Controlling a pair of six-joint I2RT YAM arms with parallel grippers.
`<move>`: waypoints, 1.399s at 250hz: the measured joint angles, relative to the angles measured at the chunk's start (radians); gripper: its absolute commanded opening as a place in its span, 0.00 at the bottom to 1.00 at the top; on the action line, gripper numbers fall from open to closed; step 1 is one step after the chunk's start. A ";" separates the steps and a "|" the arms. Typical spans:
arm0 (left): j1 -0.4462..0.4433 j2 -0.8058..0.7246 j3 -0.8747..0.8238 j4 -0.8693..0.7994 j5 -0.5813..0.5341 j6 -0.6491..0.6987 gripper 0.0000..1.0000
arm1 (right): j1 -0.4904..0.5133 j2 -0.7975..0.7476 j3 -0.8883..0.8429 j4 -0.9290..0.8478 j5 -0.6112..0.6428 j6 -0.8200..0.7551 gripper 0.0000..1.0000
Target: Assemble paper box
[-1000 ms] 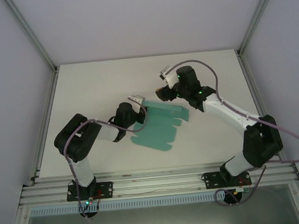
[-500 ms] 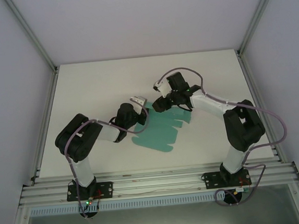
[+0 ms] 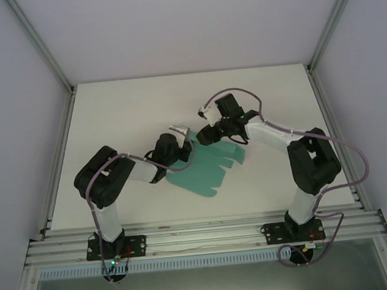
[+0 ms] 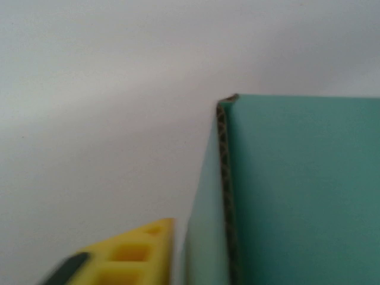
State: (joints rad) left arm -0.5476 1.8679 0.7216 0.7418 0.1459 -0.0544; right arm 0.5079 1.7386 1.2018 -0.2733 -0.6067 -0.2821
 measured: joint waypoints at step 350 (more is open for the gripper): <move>0.177 -0.123 0.137 -0.352 0.350 -0.342 0.00 | -0.121 -0.305 -0.204 0.061 -0.069 0.076 0.00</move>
State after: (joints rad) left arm -0.3706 1.7447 0.8581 0.3897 0.4961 -0.3965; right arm 0.3870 1.4334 0.9974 -0.2119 -0.6758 -0.2062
